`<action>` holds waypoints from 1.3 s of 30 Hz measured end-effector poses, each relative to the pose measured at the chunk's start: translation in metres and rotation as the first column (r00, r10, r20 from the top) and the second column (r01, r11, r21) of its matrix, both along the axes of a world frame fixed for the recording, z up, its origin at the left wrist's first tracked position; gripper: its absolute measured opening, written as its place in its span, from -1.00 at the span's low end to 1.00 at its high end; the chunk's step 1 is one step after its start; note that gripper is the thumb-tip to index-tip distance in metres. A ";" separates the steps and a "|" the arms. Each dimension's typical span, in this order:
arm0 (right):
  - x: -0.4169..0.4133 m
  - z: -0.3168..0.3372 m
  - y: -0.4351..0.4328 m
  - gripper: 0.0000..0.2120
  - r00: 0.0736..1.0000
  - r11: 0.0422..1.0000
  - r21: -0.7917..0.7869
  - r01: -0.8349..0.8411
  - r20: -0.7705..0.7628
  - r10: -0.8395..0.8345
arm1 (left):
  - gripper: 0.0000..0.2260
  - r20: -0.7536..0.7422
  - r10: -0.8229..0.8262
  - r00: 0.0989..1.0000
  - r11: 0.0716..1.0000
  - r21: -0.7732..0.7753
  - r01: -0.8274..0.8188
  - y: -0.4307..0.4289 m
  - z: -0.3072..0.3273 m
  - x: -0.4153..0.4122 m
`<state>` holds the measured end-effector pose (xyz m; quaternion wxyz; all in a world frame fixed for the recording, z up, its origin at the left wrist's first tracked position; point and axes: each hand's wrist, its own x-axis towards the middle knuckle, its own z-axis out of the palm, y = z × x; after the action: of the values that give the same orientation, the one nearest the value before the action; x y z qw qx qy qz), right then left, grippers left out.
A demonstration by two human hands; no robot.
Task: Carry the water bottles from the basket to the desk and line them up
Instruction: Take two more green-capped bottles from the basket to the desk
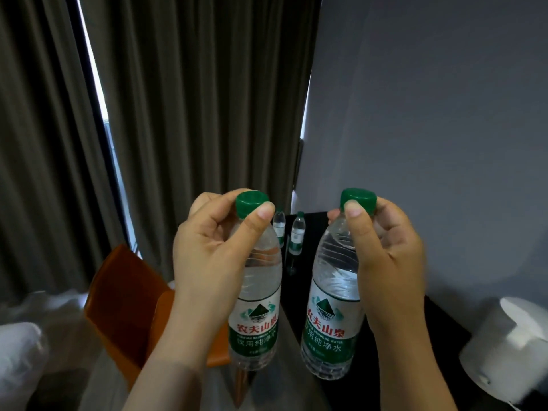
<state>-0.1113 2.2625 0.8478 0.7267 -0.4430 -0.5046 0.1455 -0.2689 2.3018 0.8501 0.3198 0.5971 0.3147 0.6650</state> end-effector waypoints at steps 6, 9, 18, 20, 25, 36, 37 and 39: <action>-0.006 -0.008 0.079 -0.83 0.998 0.999 -0.032 0.036 0.044 -0.035 | -0.78 -0.002 -0.033 0.999 0.999 -0.035 0.032 0.081 -0.013 -0.006; -0.001 -0.013 0.113 -0.79 0.998 0.998 -0.046 0.051 0.027 -0.050 | -0.76 0.008 -0.047 0.999 0.997 -0.067 0.047 0.118 -0.020 -0.002; 0.046 -0.040 0.232 -0.78 0.999 0.994 -0.094 0.048 -0.020 -0.050 | -0.80 -0.019 -0.049 0.999 0.997 -0.064 0.048 0.240 -0.040 0.043; 0.061 -0.043 0.264 -0.77 0.999 0.994 -0.099 0.039 -0.027 -0.042 | -0.81 -0.026 -0.038 0.999 0.997 -0.064 0.036 0.272 -0.044 0.059; 0.104 -0.048 0.336 -0.75 0.999 0.992 -0.118 0.041 -0.031 -0.045 | -0.82 -0.076 -0.014 0.997 0.997 -0.076 0.008 0.349 -0.047 0.104; 0.172 -0.103 0.450 -0.74 0.996 0.975 -0.209 0.076 -0.032 -0.085 | -0.87 -0.181 -0.028 0.983 0.988 -0.154 0.000 0.463 -0.101 0.162; 0.177 -0.109 0.457 -0.74 0.995 0.971 -0.225 0.082 -0.030 -0.091 | -0.87 -0.191 -0.046 0.980 0.985 -0.172 0.013 0.471 -0.107 0.166; 0.183 -0.120 0.467 -0.75 0.995 0.964 -0.249 0.089 -0.030 -0.100 | -0.87 -0.211 -0.067 0.975 0.981 -0.193 0.026 0.488 -0.121 0.173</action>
<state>0.0719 2.7295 0.7274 0.6825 -0.5504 -0.4452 0.1817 -0.0959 2.7900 0.7295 0.3543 0.6402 0.3952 0.5554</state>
